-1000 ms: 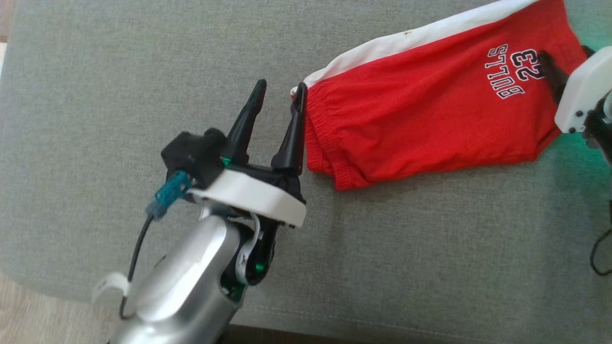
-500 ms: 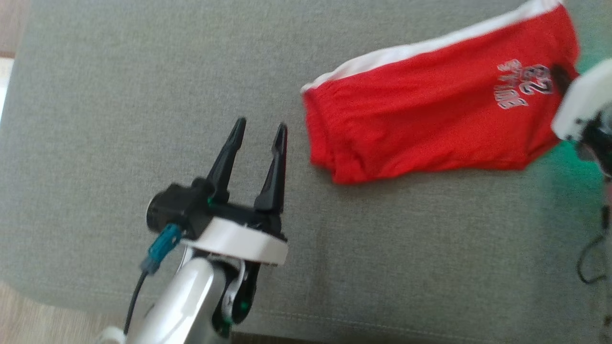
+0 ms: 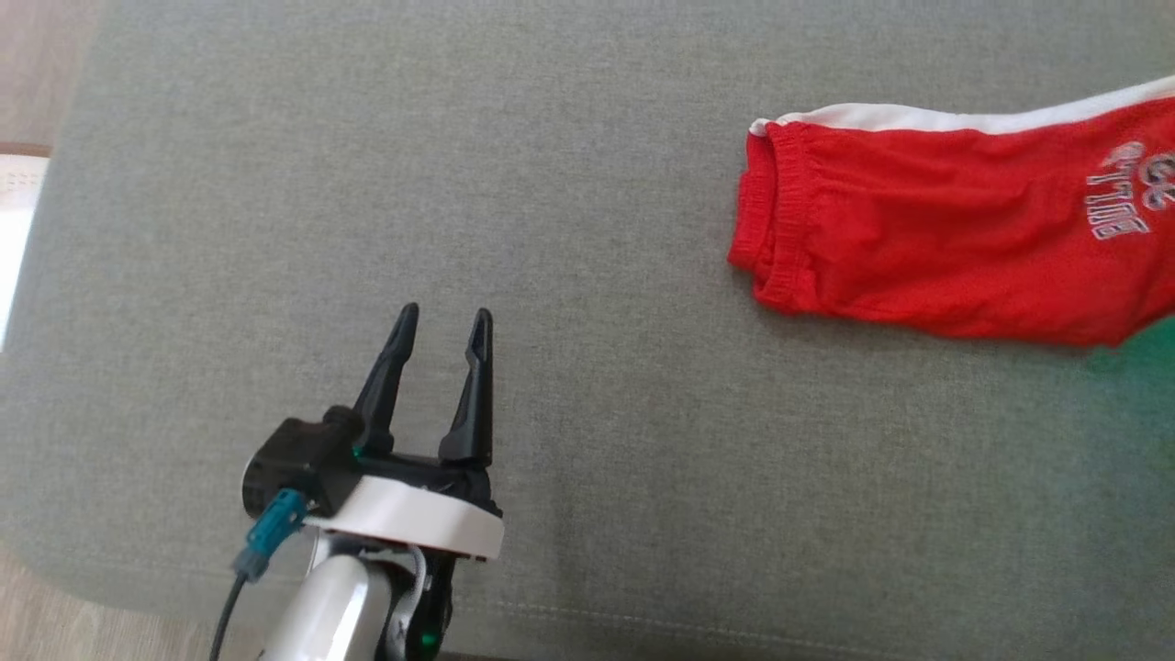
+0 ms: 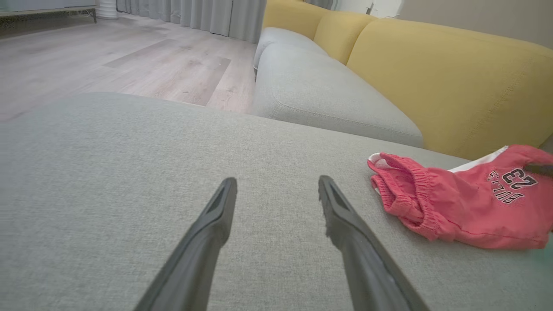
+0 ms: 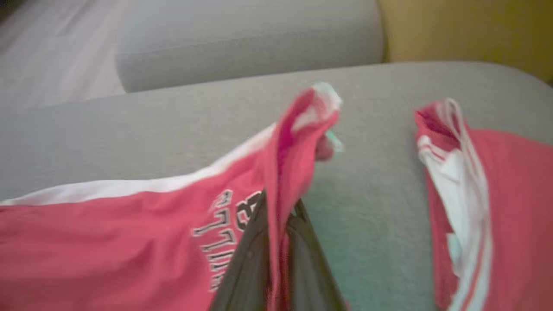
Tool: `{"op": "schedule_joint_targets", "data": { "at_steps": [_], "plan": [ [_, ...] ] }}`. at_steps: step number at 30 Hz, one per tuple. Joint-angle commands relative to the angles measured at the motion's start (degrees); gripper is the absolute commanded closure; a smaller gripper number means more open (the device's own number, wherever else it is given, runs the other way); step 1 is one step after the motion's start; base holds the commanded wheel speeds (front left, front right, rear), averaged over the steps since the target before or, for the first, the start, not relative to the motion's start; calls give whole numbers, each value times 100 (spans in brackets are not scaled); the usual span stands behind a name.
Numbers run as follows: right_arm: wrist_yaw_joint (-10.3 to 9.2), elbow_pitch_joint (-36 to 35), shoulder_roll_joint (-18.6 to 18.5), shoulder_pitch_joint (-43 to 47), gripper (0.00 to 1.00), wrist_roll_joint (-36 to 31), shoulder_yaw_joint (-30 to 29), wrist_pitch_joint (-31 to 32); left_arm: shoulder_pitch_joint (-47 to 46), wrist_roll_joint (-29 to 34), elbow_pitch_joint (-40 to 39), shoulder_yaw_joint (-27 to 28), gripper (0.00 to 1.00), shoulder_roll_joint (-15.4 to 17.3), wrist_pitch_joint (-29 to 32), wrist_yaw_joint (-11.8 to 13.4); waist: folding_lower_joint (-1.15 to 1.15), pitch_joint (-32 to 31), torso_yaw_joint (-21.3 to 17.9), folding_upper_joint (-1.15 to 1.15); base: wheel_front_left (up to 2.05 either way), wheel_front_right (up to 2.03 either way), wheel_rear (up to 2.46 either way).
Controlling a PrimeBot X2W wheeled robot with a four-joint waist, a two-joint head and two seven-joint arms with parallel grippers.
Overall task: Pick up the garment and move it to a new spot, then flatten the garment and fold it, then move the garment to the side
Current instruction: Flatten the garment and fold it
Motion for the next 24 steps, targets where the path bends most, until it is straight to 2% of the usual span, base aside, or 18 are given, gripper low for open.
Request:
{"op": "schedule_joint_targets", "data": {
  "at_steps": [1, 5, 8, 11, 14, 20, 21, 22, 23, 24],
  "plan": [
    [-5, -440, 45, -149, 100, 71, 256, 60, 2, 29, -163, 218, 0, -11, -30, -26, 0, -28, 35, 0, 0, 0, 0],
    [-5, -1126, 512, -174, 100, 204, 1147, 396, 52, -55, -111, 186, 0, -25, -30, -42, 0, -50, 73, 0, 0, 0, 0],
    [-5, -1328, 917, -195, 100, 232, 1822, 555, 20, -172, -100, 84, 0, -27, -30, 8, 0, -31, 118, 0, 0, 0, 0],
    [-5, -1088, 1228, -310, 100, 37, 2259, 513, -47, -260, -59, -24, 0, -28, -30, 60, 0, 4, 197, 0, 0, 0, 0],
    [-5, -670, 1461, -409, 100, -148, 2393, 349, -113, -318, -2, -135, 0, -28, -30, 88, 0, -4, 303, 0, 0, 0, 0],
    [-5, -25, 1629, -506, 98, -387, 2483, -38, -90, -378, 70, -153, 0, -28, -30, 141, 0, -67, 373, 0, 0, 0, 0],
    [-5, 51, 1639, -530, 76, -405, 2496, -86, -78, -382, 76, -157, 0, -28, -30, 148, 0, -72, 367, 0, 0, 0, 0],
    [-5, 116, 1652, -547, 48, -403, 2504, -139, -68, -388, 83, -161, 0, -28, -30, 155, 0, -79, 356, 0, 0, 0, 0],
    [-5, 164, 1668, -557, 0, -377, 2525, -201, -58, -394, 89, -160, 0, -29, -30, 161, 0, -92, 336, 0, 0, 0, 0],
    [-5, 197, 1685, -557, 0, -319, 2566, -264, -46, -399, 98, -157, 0, -29, -30, 164, 0, -112, 306, 0, 0, 0, 0]
  ]
}}
